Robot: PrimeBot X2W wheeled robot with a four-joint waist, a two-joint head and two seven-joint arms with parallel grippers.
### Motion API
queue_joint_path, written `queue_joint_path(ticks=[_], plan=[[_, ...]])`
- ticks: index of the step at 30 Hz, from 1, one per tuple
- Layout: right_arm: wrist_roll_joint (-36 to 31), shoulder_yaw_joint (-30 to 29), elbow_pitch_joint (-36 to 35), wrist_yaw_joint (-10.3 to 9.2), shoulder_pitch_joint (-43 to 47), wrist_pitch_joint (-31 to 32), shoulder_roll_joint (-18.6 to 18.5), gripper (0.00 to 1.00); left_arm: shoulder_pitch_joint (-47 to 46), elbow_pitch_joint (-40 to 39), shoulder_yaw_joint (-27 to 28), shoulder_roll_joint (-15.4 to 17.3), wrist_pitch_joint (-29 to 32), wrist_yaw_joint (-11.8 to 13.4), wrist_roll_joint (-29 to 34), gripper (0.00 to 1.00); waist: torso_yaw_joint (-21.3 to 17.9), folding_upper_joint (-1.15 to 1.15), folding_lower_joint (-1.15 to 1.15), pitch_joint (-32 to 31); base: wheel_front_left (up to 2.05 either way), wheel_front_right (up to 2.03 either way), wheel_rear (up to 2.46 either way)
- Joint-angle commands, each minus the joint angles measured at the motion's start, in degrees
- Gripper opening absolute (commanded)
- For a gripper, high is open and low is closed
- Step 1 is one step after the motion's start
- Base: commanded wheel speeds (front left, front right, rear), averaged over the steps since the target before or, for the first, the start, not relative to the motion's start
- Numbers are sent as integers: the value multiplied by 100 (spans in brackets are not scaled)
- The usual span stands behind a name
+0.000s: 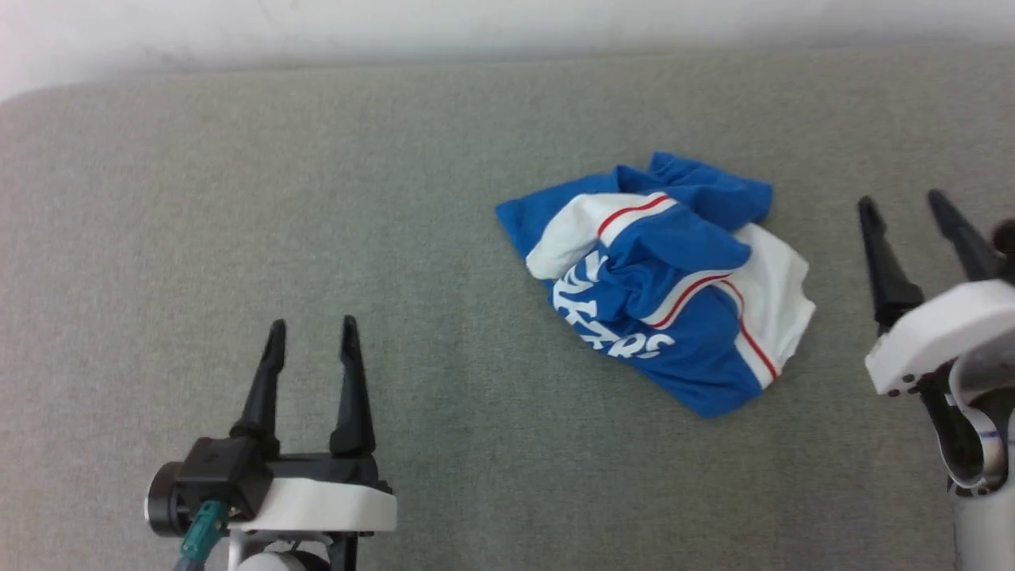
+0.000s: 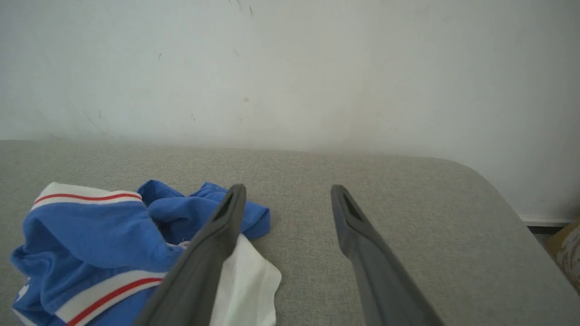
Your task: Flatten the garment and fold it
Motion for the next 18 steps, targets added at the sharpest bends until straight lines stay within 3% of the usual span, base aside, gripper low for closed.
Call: queue_joint_path(ticks=[1, 8, 17, 18], plan=[[65, 73, 198, -5, -132, 246, -106, 100, -135, 53, 17, -58, -26, -81, 74, 100, 233, -1, -1, 273, 0, 0, 0], [236, 436, 1112, -5, -411, 860, -601, 100, -387, 237, -18, -258, -27, -344, 280, 100, 570, -1, -1, 561, 0, 0, 0], [266, 588, 2171, -5, -473, 1593, -615, 100, -433, 396, 36, -404, -27, -521, 426, 100, 781, -1, -1, 587, 0, 0, 0], [274, 583, 2188, -5, -484, 1618, -595, 34, -420, 410, 52, -416, -27, -529, 434, 100, 777, -1, -1, 562, 0, 0, 0]])
